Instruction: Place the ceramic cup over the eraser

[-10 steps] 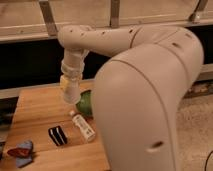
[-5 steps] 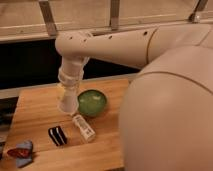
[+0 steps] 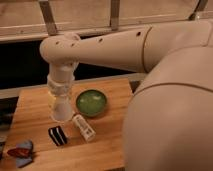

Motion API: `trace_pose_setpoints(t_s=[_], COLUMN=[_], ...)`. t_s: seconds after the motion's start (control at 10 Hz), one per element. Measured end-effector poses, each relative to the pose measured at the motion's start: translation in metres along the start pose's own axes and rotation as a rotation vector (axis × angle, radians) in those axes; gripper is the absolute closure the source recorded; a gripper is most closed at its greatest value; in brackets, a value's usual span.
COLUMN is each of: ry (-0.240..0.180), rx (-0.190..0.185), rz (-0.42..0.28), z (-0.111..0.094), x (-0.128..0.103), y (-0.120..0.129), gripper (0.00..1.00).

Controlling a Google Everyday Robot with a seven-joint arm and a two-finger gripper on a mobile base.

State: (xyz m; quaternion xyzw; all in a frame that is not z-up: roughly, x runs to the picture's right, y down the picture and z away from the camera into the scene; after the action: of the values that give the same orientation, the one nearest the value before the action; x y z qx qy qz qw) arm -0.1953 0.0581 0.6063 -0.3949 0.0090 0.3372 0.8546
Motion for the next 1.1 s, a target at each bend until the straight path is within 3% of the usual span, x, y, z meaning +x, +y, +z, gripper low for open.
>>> trace_pose_setpoints(t_s=[0.4,0.5,1.1], ry=[0.052,0.049,0.046], rx=[-0.001,-0.015,-0.018], rz=[-0.001,0.004,-0.001], z=[0.002,0.004,0.004], x=[0.008,0.011,0.011], y=[0.025,0.028,0.028], gripper=[1.00,1.00,1.00])
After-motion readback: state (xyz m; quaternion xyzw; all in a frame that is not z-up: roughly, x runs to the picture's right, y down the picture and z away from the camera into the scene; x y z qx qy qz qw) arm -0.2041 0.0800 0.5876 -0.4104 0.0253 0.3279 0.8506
